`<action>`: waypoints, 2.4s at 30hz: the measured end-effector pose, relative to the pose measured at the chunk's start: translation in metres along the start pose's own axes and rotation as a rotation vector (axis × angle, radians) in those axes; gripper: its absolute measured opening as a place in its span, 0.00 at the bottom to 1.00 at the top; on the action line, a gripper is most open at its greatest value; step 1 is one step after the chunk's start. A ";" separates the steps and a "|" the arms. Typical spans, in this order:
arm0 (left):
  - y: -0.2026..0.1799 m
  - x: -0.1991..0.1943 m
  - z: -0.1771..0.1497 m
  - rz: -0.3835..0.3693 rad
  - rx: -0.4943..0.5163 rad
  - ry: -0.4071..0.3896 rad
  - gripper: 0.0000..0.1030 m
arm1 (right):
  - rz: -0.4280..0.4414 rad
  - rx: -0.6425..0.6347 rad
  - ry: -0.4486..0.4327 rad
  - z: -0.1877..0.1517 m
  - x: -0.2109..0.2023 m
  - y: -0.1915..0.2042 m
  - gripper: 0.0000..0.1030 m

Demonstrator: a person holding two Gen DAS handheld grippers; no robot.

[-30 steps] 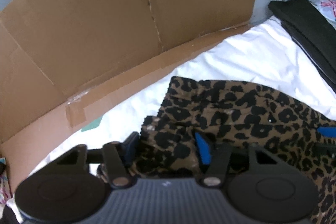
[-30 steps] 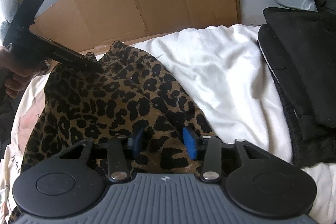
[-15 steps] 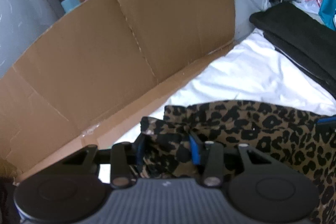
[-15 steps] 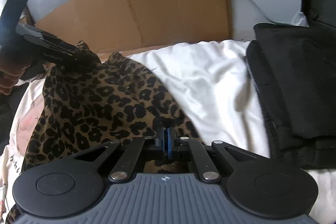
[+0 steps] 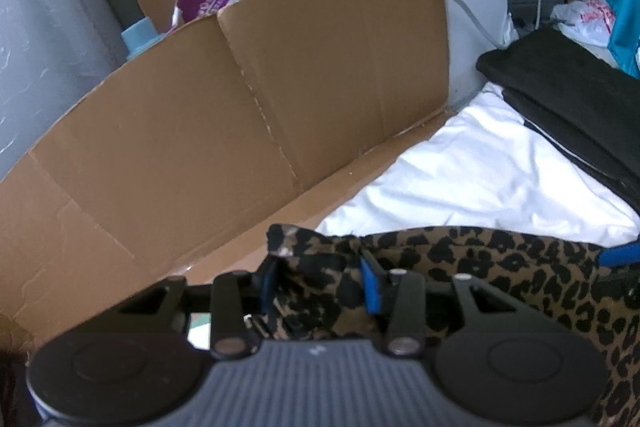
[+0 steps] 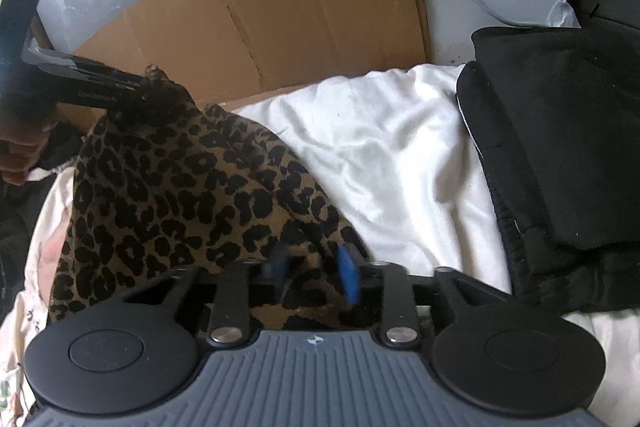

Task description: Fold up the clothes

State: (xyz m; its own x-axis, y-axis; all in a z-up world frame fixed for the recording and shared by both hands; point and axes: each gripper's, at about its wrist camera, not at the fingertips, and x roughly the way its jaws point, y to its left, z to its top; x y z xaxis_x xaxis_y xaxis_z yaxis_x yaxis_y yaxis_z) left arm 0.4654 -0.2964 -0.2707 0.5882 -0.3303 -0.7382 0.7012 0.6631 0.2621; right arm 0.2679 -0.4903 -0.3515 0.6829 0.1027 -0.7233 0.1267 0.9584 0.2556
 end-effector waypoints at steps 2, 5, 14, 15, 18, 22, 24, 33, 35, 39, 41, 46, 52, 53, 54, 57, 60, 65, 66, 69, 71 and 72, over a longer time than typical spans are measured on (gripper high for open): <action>0.001 -0.002 -0.002 -0.004 -0.009 0.000 0.43 | -0.006 -0.015 0.015 -0.002 0.003 0.002 0.37; 0.001 -0.003 -0.002 -0.009 -0.007 -0.003 0.43 | 0.006 -0.026 0.025 -0.005 0.007 0.003 0.22; -0.003 -0.012 0.003 -0.015 -0.009 -0.033 0.43 | -0.015 -0.027 -0.011 0.000 -0.011 0.004 0.00; -0.004 -0.010 0.004 -0.015 -0.006 -0.034 0.43 | -0.026 -0.032 -0.017 0.000 -0.014 0.004 0.00; -0.008 -0.003 0.006 -0.011 -0.002 -0.031 0.43 | -0.049 -0.036 -0.024 0.001 -0.017 0.002 0.00; -0.010 0.008 0.008 -0.007 -0.021 -0.025 0.43 | -0.066 -0.026 -0.026 0.003 -0.019 -0.002 0.00; -0.011 0.011 0.009 -0.004 -0.017 -0.029 0.43 | -0.074 -0.016 -0.030 0.005 -0.023 -0.006 0.00; -0.012 0.035 0.003 0.012 -0.040 0.004 0.43 | -0.007 0.043 -0.052 0.005 -0.027 -0.017 0.02; -0.012 0.039 0.000 0.012 -0.040 0.014 0.43 | 0.004 0.054 -0.046 0.006 -0.023 -0.019 0.06; -0.012 0.044 -0.006 0.012 -0.032 0.029 0.43 | 0.041 0.069 -0.034 0.005 -0.016 -0.020 0.12; -0.012 0.045 -0.009 0.011 -0.026 0.031 0.43 | 0.060 0.058 -0.031 0.005 -0.013 -0.017 0.17; -0.010 0.046 -0.012 0.005 -0.016 0.041 0.43 | 0.076 0.039 -0.004 0.003 0.000 -0.009 0.27; -0.007 0.045 -0.016 -0.004 -0.016 0.051 0.42 | 0.064 0.059 -0.013 0.003 0.008 -0.009 0.37; -0.007 0.044 -0.016 -0.007 -0.020 0.051 0.42 | 0.065 0.062 -0.014 0.003 0.009 -0.009 0.37; -0.006 0.044 -0.016 -0.009 -0.024 0.051 0.42 | 0.065 0.068 -0.011 0.003 0.010 -0.010 0.37; -0.005 0.044 -0.015 -0.013 -0.025 0.051 0.42 | 0.091 0.141 0.006 0.002 0.015 -0.018 0.37; -0.005 0.043 -0.014 -0.015 -0.031 0.050 0.42 | 0.119 0.210 0.033 0.001 0.020 -0.028 0.27; -0.008 0.036 -0.006 -0.008 0.005 0.019 0.41 | 0.096 0.151 0.043 0.002 0.017 -0.022 0.00; -0.007 0.034 -0.003 -0.010 0.001 0.013 0.41 | 0.088 0.129 0.041 0.003 0.015 -0.019 0.00; -0.010 0.030 0.003 -0.014 0.012 -0.008 0.41 | 0.069 0.105 0.015 0.008 0.001 -0.017 0.00; -0.013 0.028 0.005 -0.014 0.021 -0.023 0.41 | 0.054 0.094 0.001 0.010 -0.006 -0.018 0.00; -0.014 0.027 0.006 -0.014 0.024 -0.031 0.40 | 0.047 0.090 -0.004 0.010 -0.008 -0.018 0.00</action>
State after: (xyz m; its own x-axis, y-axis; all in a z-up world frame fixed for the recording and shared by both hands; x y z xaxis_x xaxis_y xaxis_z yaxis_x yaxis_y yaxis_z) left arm 0.4736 -0.3190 -0.2904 0.5904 -0.3599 -0.7225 0.7183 0.6424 0.2670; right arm 0.2672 -0.5108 -0.3439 0.6922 0.1457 -0.7068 0.1584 0.9249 0.3458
